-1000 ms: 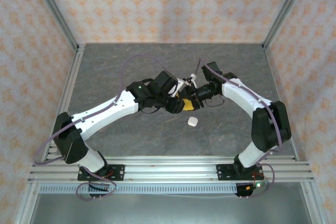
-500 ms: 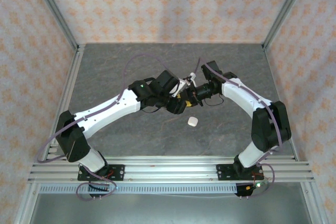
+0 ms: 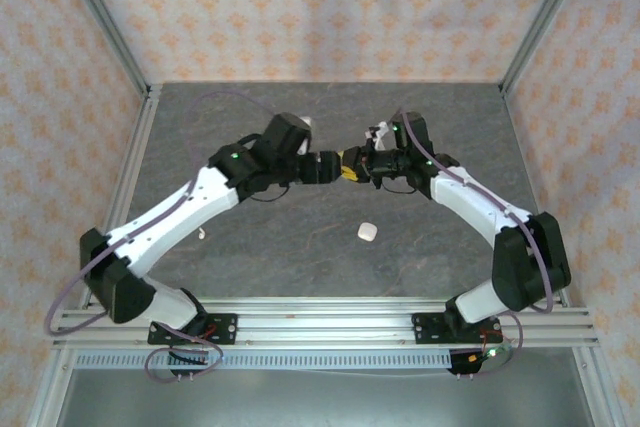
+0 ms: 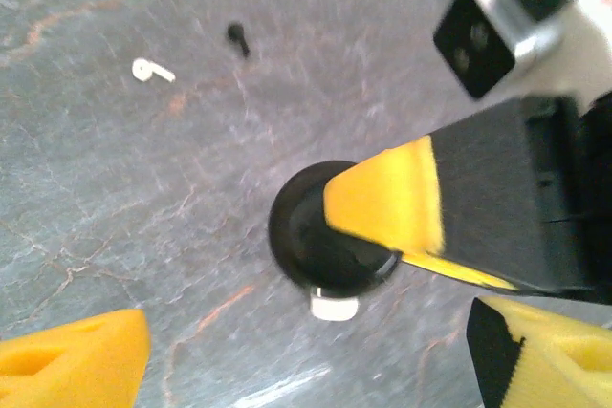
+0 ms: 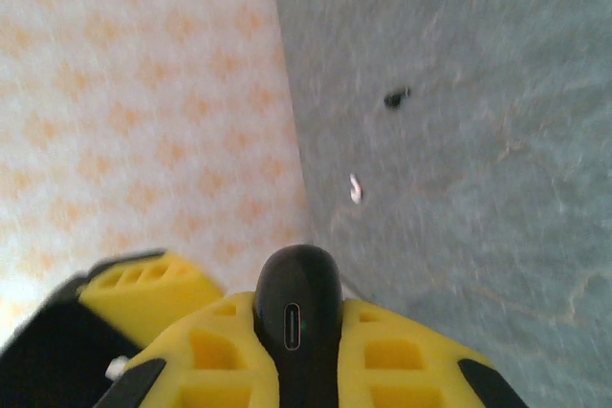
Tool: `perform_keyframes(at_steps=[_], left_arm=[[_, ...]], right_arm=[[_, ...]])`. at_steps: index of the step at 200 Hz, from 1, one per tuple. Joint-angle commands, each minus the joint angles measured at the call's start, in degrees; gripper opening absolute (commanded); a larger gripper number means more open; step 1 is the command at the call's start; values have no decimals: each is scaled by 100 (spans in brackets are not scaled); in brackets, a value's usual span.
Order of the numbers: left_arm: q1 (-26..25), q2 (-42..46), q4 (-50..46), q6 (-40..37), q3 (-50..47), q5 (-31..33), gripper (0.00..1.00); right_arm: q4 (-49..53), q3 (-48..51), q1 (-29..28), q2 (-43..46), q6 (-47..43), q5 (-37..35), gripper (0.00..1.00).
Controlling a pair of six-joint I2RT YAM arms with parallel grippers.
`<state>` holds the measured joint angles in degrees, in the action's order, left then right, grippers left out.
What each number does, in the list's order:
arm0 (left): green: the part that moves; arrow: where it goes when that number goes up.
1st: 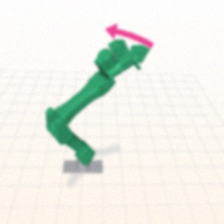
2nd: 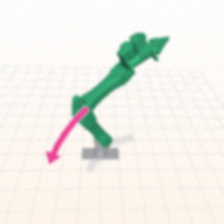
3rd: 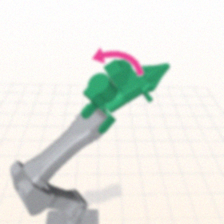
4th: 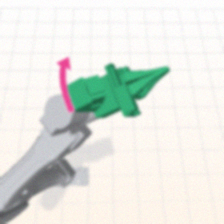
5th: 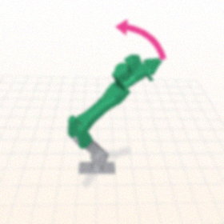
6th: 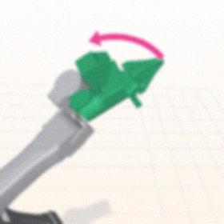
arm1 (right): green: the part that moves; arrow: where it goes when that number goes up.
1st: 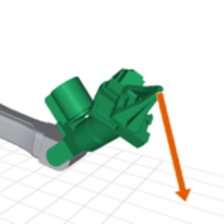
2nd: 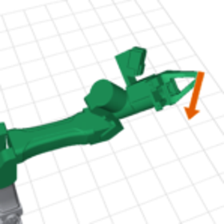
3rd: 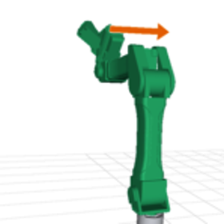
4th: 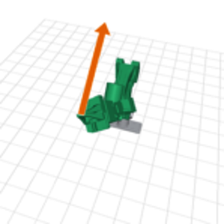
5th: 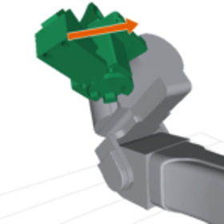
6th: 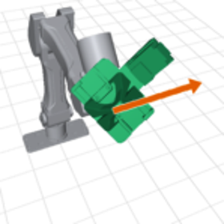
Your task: Insert wireless bluetooth earbuds into charging case
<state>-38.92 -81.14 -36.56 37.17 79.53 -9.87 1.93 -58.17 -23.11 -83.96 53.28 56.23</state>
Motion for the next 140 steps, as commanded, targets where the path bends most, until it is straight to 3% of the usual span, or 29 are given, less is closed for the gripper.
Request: perform_keyframes(at_steps=[1, 30, 61, 92, 113, 140], left_arm=[[299, 559, 1059, 1480, -708, -187, 85], [306, 846, 2734, 2326, -1428, -384, 81], [299, 604, 3208, 2779, -1301, -601, 71], [305, 361, 3610, 2980, -1107, -586, 73], [365, 82, 2806, 3193, -720, -592, 69], [367, 24, 4213, 3714, -1337, -602, 58]], right_arm=[[-1487, 295, -13, 321, 1225, -1339, 8], [-1873, 276, -13, 314, 1544, -1489, 8], [-2127, 286, -16, 412, 1757, -1541, 7], [-2284, 393, -20, 585, 1942, -1671, 7], [-2395, 479, -19, 659, 2091, -1772, 7], [-2470, 467, -19, 663, 2186, -1772, 7]])
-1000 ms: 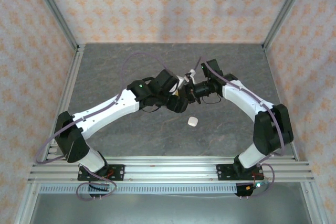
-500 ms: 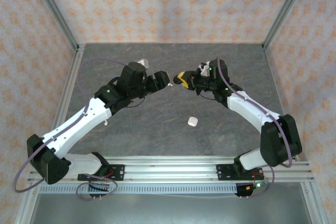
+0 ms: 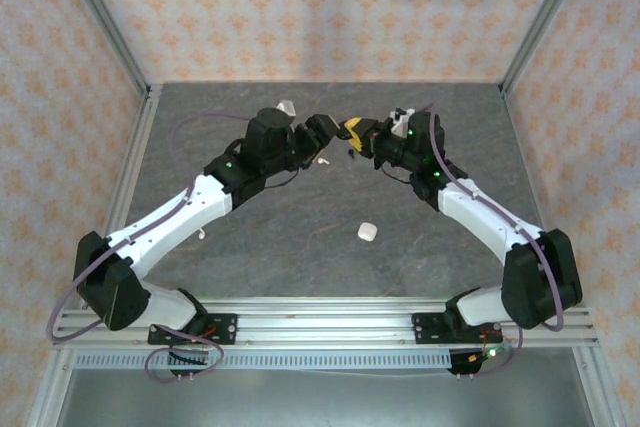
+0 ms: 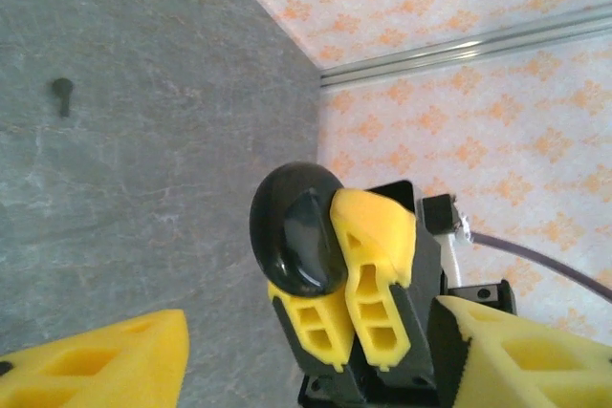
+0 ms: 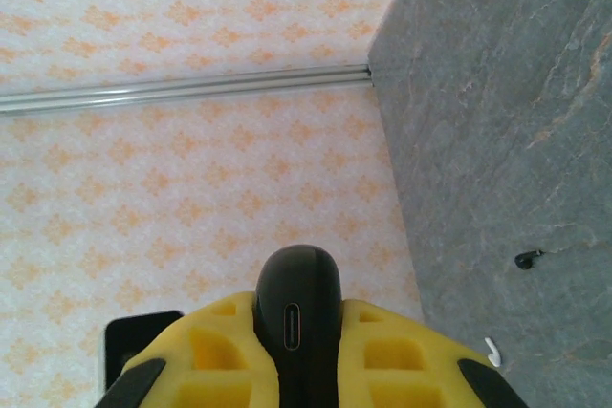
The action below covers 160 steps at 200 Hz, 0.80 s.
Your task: Insert wireless bluetooth earbuds into charging case
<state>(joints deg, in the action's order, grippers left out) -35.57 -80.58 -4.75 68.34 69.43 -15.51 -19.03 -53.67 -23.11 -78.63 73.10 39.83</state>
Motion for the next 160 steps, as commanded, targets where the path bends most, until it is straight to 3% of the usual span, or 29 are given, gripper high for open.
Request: perform_keyframes(at_steps=[1, 160], left_arm=[[33, -35, 1075, 608, -339, -30, 57], [173, -671, 2302, 978, -342, -538, 33]], right_arm=[[-374, 16, -18, 125, 204, -125, 7], [-611, -100, -23, 71, 416, 271, 7]])
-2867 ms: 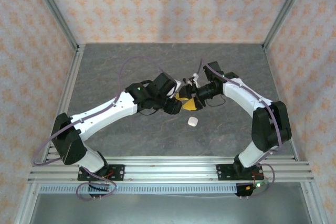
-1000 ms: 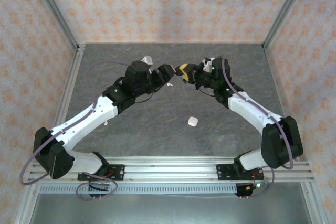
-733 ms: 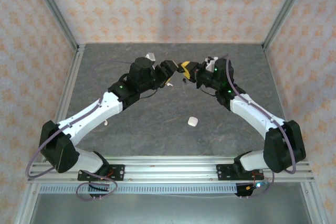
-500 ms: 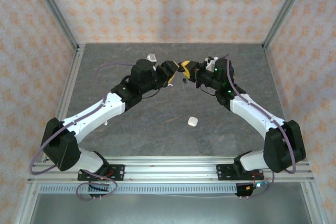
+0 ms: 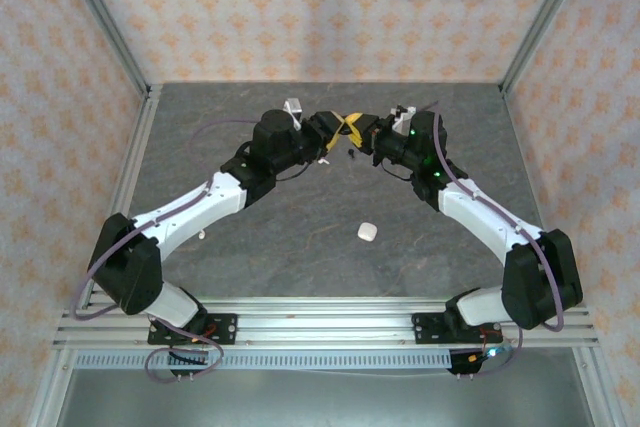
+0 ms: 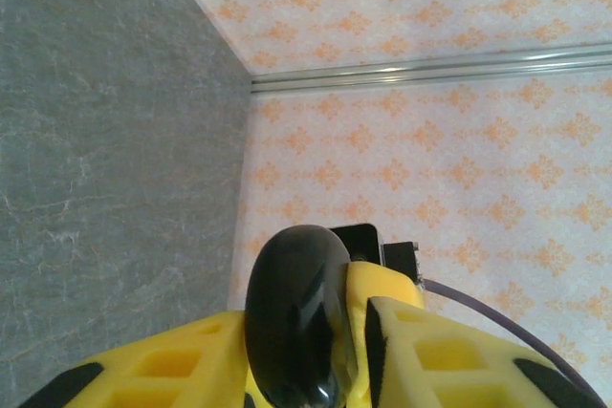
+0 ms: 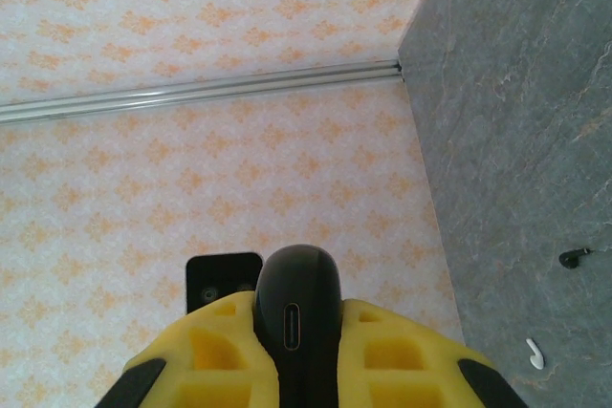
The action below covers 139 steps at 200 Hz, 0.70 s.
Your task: Insert wireless bluetooth earbuds into charging case
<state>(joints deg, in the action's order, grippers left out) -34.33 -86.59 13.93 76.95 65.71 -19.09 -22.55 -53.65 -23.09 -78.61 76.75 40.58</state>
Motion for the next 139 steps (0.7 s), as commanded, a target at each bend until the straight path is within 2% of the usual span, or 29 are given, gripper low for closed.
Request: perform_keyframes(at_steps=[1, 54, 67, 84, 108, 139], left_arm=[[49, -74, 439, 122, 34, -181, 33], [43, -68, 167, -100, 178, -318, 15], [65, 8, -77, -295, 218, -323, 10], [114, 142, -581, -679, 334, -395, 5], [225, 286, -1882, -1631, 862, -706, 1], [405, 262, -4014, -3494, 2050, -1205, 0]], right_arm=[[-259, -106, -23, 71, 51, 201, 7], [-242, -111, -24, 102, -70, 256, 12], [-193, -111, -29, 140, -186, 299, 18], [103, -173, -4, 246, -564, 371, 32], [1507, -620, 223, 486, -1793, 645, 47], [3957, -1831, 690, 652, -4297, 1023, 51]])
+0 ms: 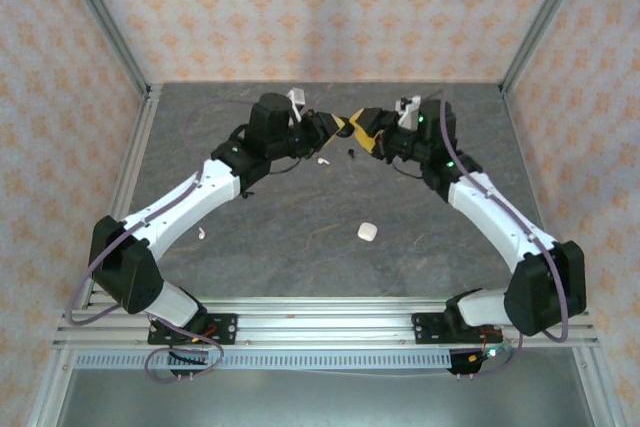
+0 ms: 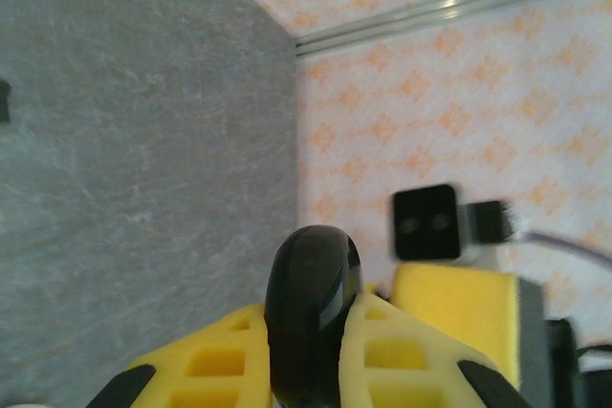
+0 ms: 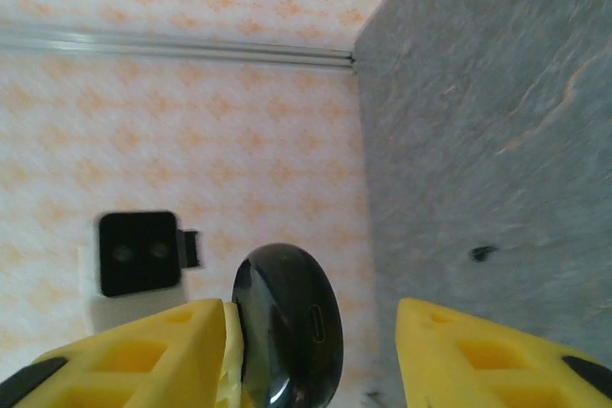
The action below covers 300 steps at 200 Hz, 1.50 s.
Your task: Insert wireless bluetooth earbuds into charging case
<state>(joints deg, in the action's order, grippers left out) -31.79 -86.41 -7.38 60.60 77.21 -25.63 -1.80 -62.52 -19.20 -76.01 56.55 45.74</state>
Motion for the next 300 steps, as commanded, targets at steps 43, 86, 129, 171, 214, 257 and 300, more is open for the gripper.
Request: perform_keyframes(at_steps=[43, 86, 129, 171, 214, 257, 300], left_arm=[[299, -34, -3852, -4567, 2293, -1616, 0], [296, -209, -4749, -6323, 2993, -2766, 0], [302, -235, -5082, -6926, 3098, -3134, 0], [342, -284, -5142, -7047, 3177, -3501, 0], [513, -358, -5239, -7015, 3324, -3833, 0], [534, -442, -5234, -6952, 3423, -3839, 0], [598, -309, -4659, -6506, 3305, -3563, 41]], right_arm=[[3853, -2074, 207, 173, -4876, 1612, 56], [3490, -1900, -147, 99, -4709, 2172, 56], [2331, -1683, -492, 64, -3576, 2660, 43], [2043, -1639, -526, 38, -3234, 3045, 31], [1690, -1555, -533, 48, -2798, 3386, 15], [896, -1334, -567, 65, -2200, 3353, 3], [-375, -826, -581, 263, -1322, 2590, 2]])
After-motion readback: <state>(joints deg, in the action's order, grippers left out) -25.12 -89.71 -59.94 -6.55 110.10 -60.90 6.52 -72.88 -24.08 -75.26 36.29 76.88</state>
